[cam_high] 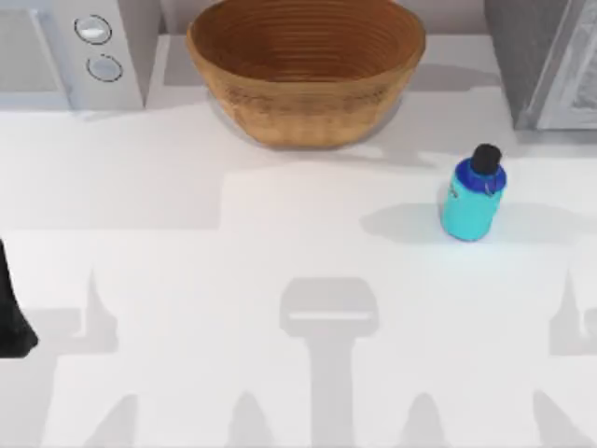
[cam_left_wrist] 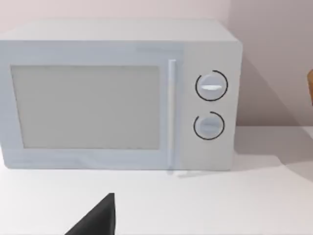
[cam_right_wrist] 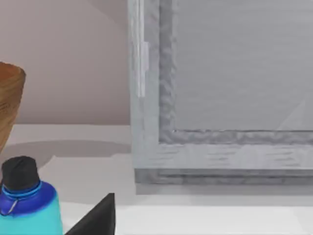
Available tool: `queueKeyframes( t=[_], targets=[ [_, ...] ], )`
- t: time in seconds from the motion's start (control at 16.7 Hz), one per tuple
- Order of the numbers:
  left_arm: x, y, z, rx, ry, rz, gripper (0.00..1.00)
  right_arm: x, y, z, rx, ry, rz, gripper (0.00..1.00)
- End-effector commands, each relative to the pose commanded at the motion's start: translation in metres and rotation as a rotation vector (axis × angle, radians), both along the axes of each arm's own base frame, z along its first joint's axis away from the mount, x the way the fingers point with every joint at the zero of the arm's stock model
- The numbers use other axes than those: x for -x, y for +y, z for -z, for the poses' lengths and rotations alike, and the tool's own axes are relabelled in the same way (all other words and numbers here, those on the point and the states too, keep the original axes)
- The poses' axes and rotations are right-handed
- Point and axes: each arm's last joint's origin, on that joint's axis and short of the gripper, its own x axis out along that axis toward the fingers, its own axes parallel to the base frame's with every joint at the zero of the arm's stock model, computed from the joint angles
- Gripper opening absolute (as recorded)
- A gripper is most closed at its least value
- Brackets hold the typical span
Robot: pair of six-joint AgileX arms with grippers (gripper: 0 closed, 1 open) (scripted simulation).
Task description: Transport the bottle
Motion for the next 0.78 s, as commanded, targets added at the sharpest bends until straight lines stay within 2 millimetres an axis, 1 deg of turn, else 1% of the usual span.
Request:
queueKeyframes(
  t=[0.18, 0.42, 0.6, 0.78],
  targets=[
    [0.000, 0.000, 0.000, 0.000, 0.000, 0.000, 1.00, 0.000, 0.000, -0.001, 0.000, -0.003, -0.006, 1.00],
    [0.000, 0.000, 0.000, 0.000, 0.000, 0.000, 1.00, -0.008, 0.002, -0.016, 0.004, -0.031, -0.071, 1.00],
    [0.000, 0.000, 0.000, 0.000, 0.000, 0.000, 1.00, -0.025, 0.003, -0.026, 0.017, -0.029, -0.147, 1.00],
    [0.000, 0.000, 0.000, 0.000, 0.000, 0.000, 1.00, -0.051, 0.002, -0.027, 0.031, 0.006, -0.237, 1.00]
  ],
)
